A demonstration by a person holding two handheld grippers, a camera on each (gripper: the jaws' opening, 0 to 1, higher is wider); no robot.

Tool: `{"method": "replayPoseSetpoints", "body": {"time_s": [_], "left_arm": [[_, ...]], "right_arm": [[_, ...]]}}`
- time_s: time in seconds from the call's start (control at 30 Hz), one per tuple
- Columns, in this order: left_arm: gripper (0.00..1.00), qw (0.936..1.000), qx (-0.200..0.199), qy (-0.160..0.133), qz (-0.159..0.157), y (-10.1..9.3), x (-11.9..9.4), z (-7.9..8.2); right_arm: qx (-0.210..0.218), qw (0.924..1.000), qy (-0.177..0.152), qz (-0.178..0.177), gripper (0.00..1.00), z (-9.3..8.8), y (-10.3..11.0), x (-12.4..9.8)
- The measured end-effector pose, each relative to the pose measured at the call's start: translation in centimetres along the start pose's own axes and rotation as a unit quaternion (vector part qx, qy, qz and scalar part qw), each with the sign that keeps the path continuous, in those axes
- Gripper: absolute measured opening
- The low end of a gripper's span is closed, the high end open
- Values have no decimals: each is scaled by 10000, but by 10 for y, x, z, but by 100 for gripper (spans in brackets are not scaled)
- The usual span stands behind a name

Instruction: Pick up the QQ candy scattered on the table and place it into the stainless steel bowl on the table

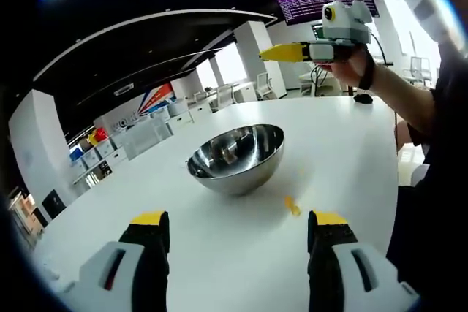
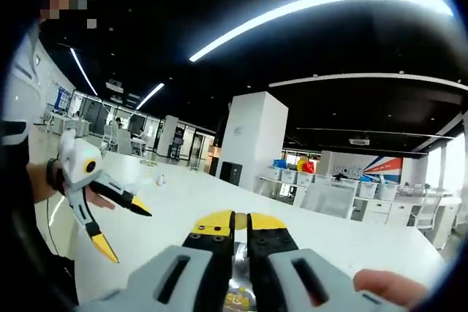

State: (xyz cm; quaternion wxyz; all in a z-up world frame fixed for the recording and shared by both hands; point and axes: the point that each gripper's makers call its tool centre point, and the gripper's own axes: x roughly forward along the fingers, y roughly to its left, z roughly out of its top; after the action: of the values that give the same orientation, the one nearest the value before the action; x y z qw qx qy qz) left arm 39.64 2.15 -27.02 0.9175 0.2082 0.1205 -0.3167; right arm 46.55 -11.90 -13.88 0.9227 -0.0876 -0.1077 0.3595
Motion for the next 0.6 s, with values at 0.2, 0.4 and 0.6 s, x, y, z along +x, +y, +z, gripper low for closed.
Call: {"method": "replayPoseSetpoints", "body": {"time_s": [0.2,0.4,0.6], "left_arm": [[77,10000,-2,-9,16,1,0,1],[77,10000,-18,24,7,-1,0,-1],[77,10000,-34,28,56,2,-2,-2]], "right_arm": [[39,9981,621,-33,5,-39,-18,33],[330,9913,1270,52,5,-106,-17,58],[275,9858,1651,113,6,-145,-11,66]]}}
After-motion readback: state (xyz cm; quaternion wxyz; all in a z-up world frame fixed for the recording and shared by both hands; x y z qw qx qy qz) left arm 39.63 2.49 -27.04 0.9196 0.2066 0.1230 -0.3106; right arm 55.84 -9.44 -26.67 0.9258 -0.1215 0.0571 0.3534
